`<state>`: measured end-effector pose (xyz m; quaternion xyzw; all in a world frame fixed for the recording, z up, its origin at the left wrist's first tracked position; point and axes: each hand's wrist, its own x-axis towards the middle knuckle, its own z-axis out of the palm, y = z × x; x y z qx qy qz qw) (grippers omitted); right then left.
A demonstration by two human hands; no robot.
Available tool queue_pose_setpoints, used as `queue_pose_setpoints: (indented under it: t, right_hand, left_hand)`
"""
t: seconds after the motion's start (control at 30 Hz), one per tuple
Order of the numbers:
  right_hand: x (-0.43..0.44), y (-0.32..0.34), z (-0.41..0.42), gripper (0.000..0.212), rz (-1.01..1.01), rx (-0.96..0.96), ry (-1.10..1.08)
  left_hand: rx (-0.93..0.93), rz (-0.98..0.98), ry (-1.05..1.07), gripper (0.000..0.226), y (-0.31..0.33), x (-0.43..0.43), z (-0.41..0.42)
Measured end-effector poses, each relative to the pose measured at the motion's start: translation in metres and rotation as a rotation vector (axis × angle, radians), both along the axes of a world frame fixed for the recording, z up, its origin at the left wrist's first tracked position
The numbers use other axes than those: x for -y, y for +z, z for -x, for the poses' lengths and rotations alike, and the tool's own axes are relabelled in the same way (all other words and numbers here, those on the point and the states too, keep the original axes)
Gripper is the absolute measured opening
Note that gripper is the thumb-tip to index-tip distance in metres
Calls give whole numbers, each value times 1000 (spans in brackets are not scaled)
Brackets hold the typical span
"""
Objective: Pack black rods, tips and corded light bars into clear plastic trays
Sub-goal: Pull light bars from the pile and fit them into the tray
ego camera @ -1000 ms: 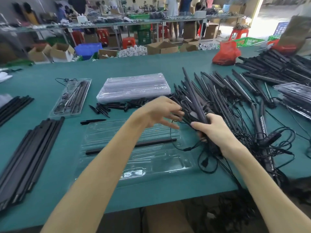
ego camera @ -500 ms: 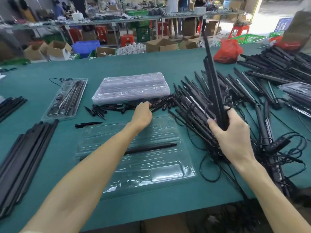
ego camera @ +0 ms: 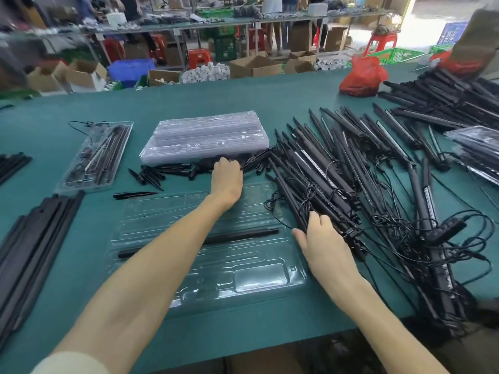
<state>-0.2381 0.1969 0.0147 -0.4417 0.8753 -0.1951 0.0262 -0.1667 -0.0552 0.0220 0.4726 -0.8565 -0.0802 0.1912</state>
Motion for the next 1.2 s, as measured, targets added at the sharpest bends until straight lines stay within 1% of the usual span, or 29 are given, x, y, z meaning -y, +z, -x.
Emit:
queue_pose_setpoints:
  t: [0.07, 0.13, 0.23, 0.37, 0.5, 0.6, 0.7, 0.8, 0.87, 0.97, 1.13, 1.2]
  right_hand:
    - [4, -2, 1, 26, -35, -67, 8]
    - [9, -3, 2, 28, -40, -110, 20]
    - [15, -1, 9, 34, -54, -162, 23]
    - [21, 1, 13, 34, -68, -141, 20]
    - [21, -3, 13, 34, -54, -152, 7]
    - [19, -7, 13, 32, -19, -151, 3]
    - [18, -10, 13, 32, 18, -137, 3]
    - [19, -12, 14, 33, 28, -132, 2]
    - [19, -13, 14, 34, 31, -125, 1]
    - [18, -15, 14, 34, 42, -112, 3]
    - [18, -14, 14, 32, 59, -87, -1]
    - [18, -14, 14, 32, 65, -75, -5]
  left_hand:
    - [-53, -21, 4, 26, 5, -1, -7]
    - [-128, -89, -22, 22, 11, -3, -16]
    - [-241, -220, -137, 14, 23, -20, -40]
    - [-210, -256, -269, 13, 32, -55, -85]
    - [-150, -305, -337, 12, 32, -83, -133]
    - [-109, -363, -362, 16, 29, -98, -158]
    - [-171, -465, -351, 19, 23, -111, -170]
    - [-358, -616, -304, 20, 20, -121, -171]
    - [-469, -683, -260, 23, 18, -126, -168]
    - [-573, -751, -213, 29, 17, -132, -161]
    - [-564, -769, -207, 22, 12, -131, -156]
    - [-501, -727, -203, 20, 9, -128, -158]
